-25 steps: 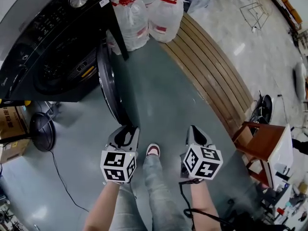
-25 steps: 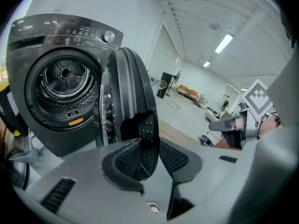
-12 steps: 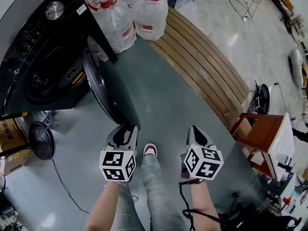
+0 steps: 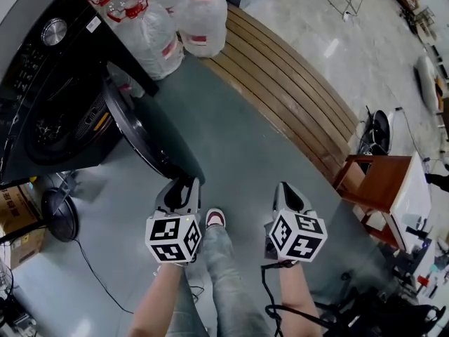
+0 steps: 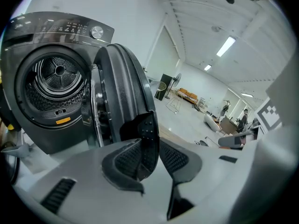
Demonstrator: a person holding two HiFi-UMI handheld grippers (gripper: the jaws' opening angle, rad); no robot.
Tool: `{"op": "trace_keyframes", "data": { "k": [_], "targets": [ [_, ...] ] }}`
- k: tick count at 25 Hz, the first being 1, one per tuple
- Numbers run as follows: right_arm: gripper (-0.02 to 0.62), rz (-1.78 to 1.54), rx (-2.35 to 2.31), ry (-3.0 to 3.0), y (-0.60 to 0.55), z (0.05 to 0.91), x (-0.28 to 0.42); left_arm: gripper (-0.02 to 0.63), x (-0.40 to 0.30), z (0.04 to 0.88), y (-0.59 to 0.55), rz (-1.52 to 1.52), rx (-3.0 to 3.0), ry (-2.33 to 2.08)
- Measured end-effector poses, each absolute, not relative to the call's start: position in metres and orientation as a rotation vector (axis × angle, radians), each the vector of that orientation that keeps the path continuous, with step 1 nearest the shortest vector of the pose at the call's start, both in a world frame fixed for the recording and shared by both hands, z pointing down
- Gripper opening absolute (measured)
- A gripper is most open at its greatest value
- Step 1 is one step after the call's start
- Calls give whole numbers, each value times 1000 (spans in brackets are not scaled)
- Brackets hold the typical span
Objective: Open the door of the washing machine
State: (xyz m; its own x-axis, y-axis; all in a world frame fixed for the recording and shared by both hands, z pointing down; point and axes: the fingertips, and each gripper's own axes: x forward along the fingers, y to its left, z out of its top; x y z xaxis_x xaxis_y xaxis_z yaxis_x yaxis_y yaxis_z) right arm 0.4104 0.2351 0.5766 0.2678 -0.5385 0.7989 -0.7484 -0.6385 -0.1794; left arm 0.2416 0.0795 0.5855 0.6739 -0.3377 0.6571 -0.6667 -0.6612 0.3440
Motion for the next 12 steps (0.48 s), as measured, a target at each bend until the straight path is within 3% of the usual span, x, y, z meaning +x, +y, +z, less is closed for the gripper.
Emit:
{"op": "trace_keyframes", "data": {
  "k": [12],
  "targets": [
    [5, 1327, 2338, -1137, 254, 582, 434, 114, 283, 586, 75, 730, 2287, -783]
  ]
}}
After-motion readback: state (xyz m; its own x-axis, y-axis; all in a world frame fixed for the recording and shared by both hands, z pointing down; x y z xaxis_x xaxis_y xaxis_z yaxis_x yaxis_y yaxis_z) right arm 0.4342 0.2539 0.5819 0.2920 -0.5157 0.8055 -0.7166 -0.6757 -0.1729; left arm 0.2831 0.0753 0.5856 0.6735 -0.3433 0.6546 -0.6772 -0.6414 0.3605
